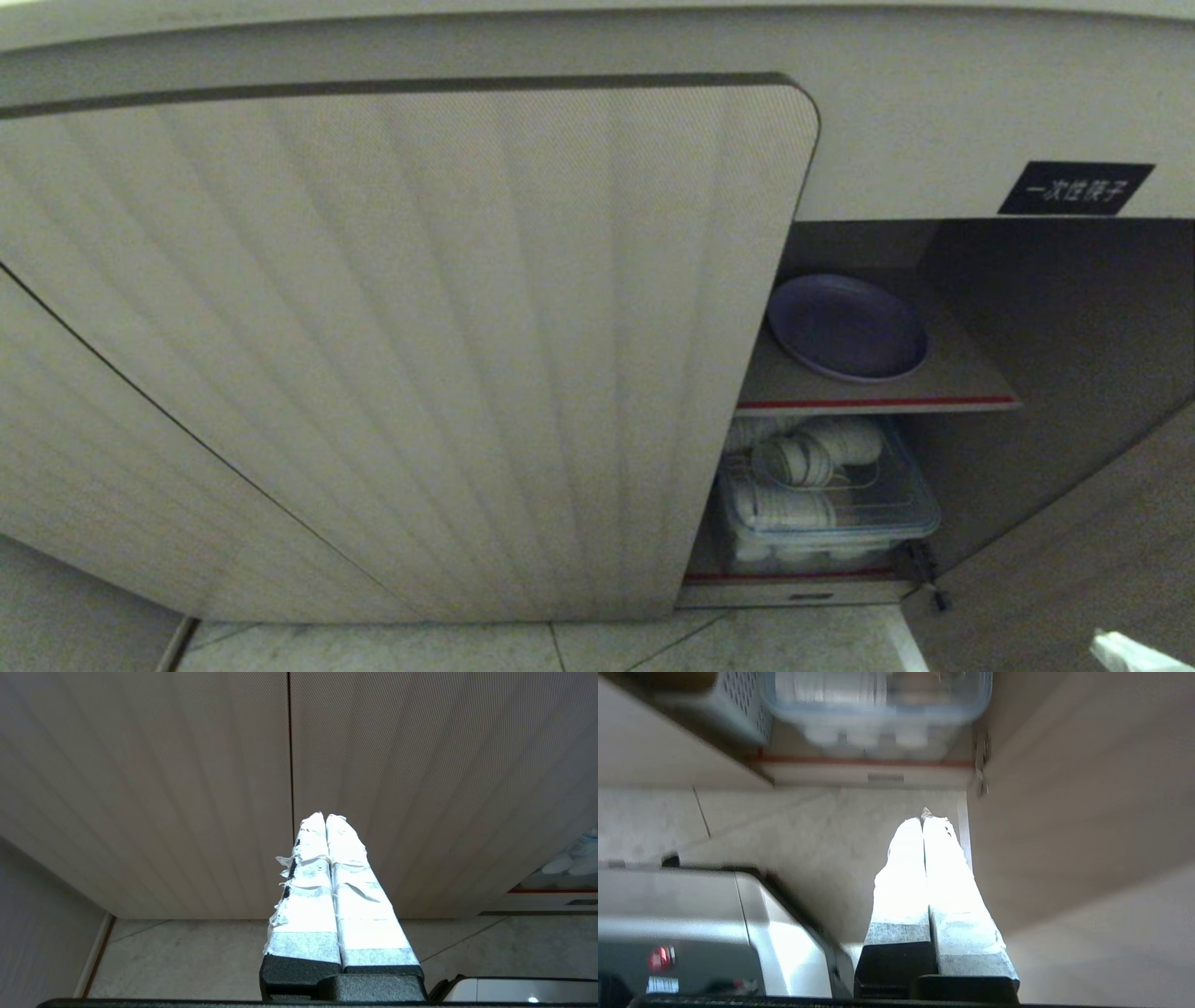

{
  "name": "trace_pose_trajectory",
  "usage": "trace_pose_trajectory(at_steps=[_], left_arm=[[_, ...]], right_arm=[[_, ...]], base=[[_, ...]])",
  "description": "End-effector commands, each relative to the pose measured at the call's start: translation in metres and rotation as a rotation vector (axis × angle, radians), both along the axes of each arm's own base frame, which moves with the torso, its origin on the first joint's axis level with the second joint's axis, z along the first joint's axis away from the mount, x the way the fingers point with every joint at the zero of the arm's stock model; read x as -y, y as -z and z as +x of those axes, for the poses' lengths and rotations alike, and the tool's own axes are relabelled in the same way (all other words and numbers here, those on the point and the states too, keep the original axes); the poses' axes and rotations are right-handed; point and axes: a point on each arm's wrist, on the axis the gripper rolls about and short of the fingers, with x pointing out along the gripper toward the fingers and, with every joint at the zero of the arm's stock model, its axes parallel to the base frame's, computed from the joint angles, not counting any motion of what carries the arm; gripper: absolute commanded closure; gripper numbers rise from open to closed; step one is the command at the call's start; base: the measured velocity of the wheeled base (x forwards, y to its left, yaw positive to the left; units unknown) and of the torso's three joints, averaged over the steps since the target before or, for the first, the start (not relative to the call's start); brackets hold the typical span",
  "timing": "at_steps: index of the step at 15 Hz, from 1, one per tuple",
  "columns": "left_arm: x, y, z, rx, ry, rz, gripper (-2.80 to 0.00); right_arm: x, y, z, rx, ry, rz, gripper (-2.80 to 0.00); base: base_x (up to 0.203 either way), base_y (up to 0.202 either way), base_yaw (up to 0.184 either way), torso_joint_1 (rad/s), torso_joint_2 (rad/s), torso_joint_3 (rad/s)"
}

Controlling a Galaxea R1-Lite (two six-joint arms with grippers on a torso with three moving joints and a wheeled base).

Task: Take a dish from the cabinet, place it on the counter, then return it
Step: Close the cabinet door

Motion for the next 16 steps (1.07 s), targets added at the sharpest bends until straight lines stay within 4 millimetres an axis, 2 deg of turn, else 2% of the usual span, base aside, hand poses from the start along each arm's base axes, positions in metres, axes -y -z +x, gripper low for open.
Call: trace_pose_trajectory(at_steps=[1, 7, 16], left_arm=[[0.000, 0.000, 0.000, 0.001, 0.000, 0.000, 0.00], [0.000, 0.000, 0.000, 0.001, 0.000, 0.000, 0.00], [0.000, 0.000, 0.000, 0.001, 0.000, 0.000, 0.00]], right_arm=[[0.003, 0.000, -0.018, 0.051, 0.001, 0.006, 0.00], [0.008, 0.013, -0.055, 0.116, 0.021, 0.004, 0.00], [0.008, 0.020, -0.090, 0.471, 0.029, 0.003, 0.00]], base=[[0.000, 0.000, 0.000, 0.000, 0.00, 0.000], [0.000, 0.000, 0.000, 0.000, 0.00, 0.000], [0.000, 0.000, 0.000, 0.000, 0.00, 0.000]])
